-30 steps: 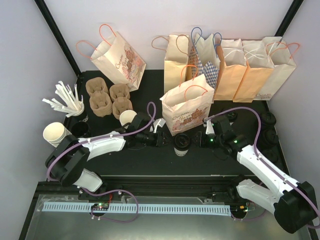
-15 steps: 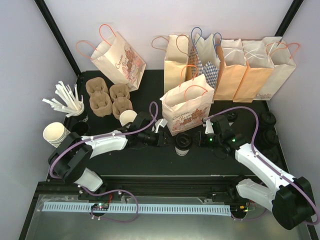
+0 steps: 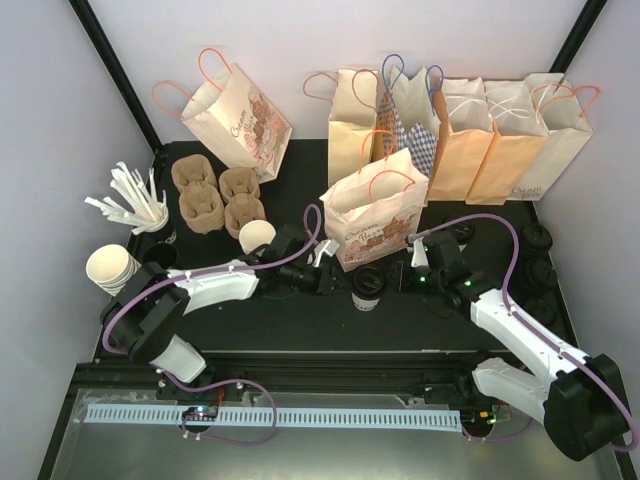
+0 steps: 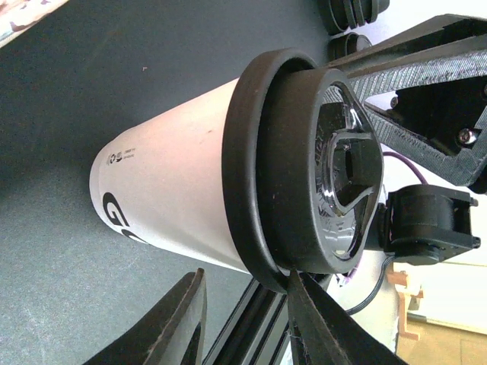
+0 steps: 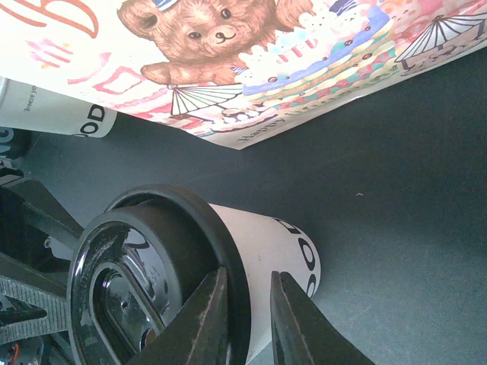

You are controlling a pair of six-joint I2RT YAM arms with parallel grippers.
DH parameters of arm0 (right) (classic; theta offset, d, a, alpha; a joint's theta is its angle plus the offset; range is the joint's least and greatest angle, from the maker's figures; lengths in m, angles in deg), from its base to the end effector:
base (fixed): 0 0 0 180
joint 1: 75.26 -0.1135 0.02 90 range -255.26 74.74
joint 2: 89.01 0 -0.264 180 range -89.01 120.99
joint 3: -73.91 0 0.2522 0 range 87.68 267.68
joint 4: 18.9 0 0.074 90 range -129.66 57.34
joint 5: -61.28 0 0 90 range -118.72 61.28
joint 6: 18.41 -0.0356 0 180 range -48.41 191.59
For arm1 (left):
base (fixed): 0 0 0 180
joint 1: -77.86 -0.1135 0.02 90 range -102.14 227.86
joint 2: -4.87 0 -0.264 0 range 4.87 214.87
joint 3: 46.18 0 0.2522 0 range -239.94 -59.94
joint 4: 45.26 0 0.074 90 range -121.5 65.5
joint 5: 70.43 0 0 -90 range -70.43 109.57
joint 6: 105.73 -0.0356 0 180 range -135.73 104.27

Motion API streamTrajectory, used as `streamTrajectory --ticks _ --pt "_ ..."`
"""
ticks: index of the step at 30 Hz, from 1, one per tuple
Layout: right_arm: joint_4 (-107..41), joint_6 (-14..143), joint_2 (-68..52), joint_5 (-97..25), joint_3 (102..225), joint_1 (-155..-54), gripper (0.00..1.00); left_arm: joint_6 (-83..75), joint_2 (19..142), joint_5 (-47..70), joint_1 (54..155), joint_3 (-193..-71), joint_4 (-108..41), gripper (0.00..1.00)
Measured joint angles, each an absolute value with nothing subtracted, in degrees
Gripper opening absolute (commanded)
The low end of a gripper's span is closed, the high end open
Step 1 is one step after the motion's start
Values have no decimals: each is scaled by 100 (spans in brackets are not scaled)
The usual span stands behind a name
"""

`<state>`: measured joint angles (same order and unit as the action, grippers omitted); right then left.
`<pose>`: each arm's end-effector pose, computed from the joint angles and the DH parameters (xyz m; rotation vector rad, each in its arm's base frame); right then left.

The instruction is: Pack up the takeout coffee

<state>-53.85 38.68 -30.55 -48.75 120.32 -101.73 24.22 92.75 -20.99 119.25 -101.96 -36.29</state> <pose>0.1752 0.1009 0.2073 -0.0334 2.5221 0.8770 0.2098 -0.2158 0.1769 0.4589 2.5345 -1.4651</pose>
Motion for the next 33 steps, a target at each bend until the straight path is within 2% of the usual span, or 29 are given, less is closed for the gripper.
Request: streamTrajectory --ticks 22,33 --pt "-5564 4004 -2211 -4882 12753 -10156 21 2852 9262 -1784 12419 -10222 -3754 34" --pt "-6038 4021 -2115 -4615 13120 -10213 26 2929 9017 -1367 12526 -10213 -3660 43"
